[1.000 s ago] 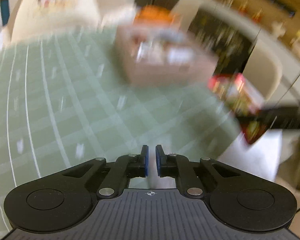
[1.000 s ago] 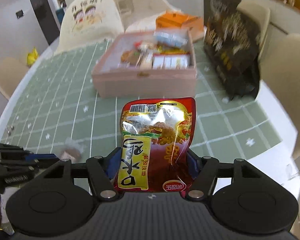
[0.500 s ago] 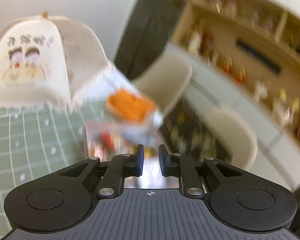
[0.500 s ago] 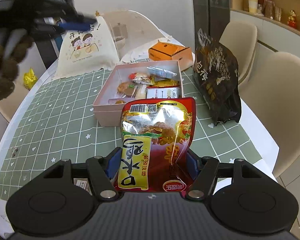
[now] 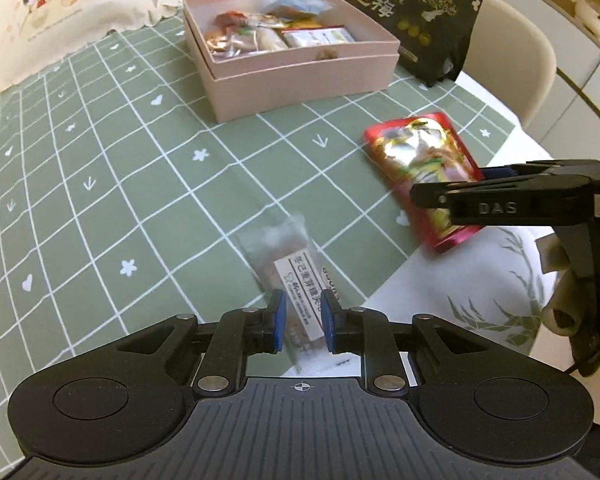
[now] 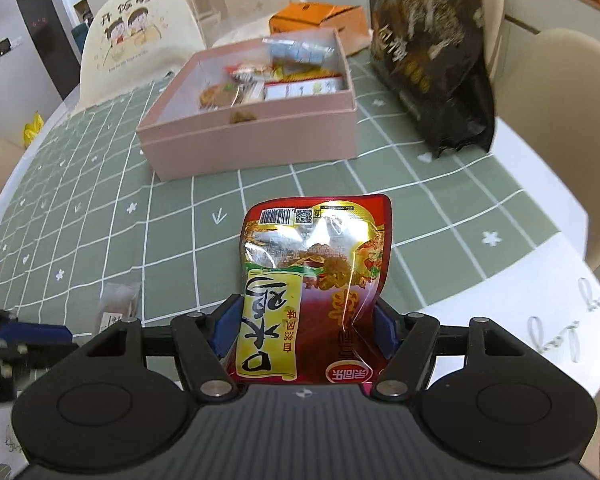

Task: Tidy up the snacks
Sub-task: 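Lift both held packets and move them toward the pink box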

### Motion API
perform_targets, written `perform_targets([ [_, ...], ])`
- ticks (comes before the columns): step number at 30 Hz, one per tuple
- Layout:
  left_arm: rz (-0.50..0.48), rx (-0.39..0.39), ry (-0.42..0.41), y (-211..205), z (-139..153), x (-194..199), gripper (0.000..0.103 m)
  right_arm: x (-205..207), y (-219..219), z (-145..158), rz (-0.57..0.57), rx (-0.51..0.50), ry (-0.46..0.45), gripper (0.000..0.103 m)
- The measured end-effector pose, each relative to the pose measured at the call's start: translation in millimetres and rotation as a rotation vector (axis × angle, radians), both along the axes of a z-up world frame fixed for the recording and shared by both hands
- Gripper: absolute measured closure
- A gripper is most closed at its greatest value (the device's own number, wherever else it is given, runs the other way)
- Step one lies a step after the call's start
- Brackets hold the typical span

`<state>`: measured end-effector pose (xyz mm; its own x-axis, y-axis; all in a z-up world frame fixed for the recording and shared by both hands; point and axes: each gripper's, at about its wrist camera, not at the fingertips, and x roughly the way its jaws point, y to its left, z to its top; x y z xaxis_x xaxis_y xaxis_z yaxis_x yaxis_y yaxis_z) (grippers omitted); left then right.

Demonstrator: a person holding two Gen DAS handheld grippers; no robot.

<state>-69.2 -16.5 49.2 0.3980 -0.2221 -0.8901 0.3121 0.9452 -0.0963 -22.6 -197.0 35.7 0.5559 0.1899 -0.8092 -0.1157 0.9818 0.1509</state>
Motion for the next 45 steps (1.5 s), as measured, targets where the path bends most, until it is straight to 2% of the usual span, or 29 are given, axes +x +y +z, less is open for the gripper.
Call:
perform_targets([
  [3, 0.009, 0.017, -0.011, -10, -5, 1, 0.078, 6, 6, -11, -0.003, -0.031, 0.024, 0.026],
  [5, 0.005, 0.050, -0.020, -14, -11, 1, 0.078, 7, 10, -14, 0.014, -0.064, 0.017, 0.016],
  [8, -0.032, 0.136, -0.092, -19, -14, -5, 0.069, 3, 17, -18, 0.035, -0.109, -0.001, 0.011],
  [10, -0.005, 0.181, -0.115, -14, -14, -2, 0.062, 1, 23, -22, 0.052, -0.145, -0.016, 0.006],
  [12, 0.027, 0.131, -0.079, -6, -14, 3, 0.065, 0, 23, -24, 0.040, -0.137, -0.022, 0.003],
  [15, 0.050, -0.029, 0.015, -1, -14, 5, 0.063, -2, 21, -27, 0.032, -0.132, -0.036, 0.000],
  [17, 0.040, -0.031, 0.027, -7, -17, 3, 0.061, -2, 21, -28, 0.033, -0.132, -0.041, 0.000],
  [18, 0.042, -0.027, 0.025, -8, -19, 4, 0.053, -2, 21, -28, 0.033, -0.132, -0.041, 0.000],
  [19, 0.047, -0.028, 0.021, -9, -21, 5, 0.052, -2, 21, -27, 0.033, -0.132, -0.042, 0.000],
  [25, 0.069, 0.000, -0.029, -13, -24, 17, 0.054, 1, 23, -28, 0.031, -0.135, -0.053, 0.000],
  [26, 0.061, 0.000, -0.034, -14, -24, 17, 0.054, 2, 23, -27, 0.035, -0.134, -0.051, 0.005],
  [27, 0.041, -0.001, -0.042, -14, -25, 16, 0.059, 2, 23, -26, 0.047, -0.132, -0.052, 0.011],
  [28, 0.010, -0.010, -0.054, -15, -25, 13, 0.060, 0, 24, -22, 0.067, -0.138, -0.063, 0.025],
  [29, -0.013, -0.022, -0.064, -15, -27, 11, 0.060, -1, 25, -18, 0.093, -0.142, -0.063, 0.031],
  [32, -0.053, -0.013, -0.115, -17, -26, 4, 0.067, -5, 23, -2, 0.129, -0.107, -0.048, 0.034],
  [34, -0.050, -0.020, -0.150, -16, -19, 4, 0.096, -8, 17, 10, 0.133, -0.067, -0.061, 0.034],
  [37, -0.034, -0.100, -0.210, -8, 8, 11, 0.094, -11, 5, 29, 0.109, -0.026, -0.087, 0.034],
  [40, -0.025, -0.113, -0.264, -3, 34, 25, 0.094, -10, -9, 50, 0.081, 0.028, -0.125, 0.034],
  [42, 0.016, -0.168, -0.206, 6, 37, 38, 0.091, -8, -15, 60, 0.066, 0.015, -0.155, 0.034],
  [43, 0.041, -0.199, -0.150, 9, 33, 43, 0.087, -7, -16, 63, 0.060, 0.000, -0.167, 0.034],
  [45, 0.038, -0.217, -0.077, 1, 25, 45, 0.085, -6, -18, 61, 0.052, -0.023, -0.166, 0.034],
])
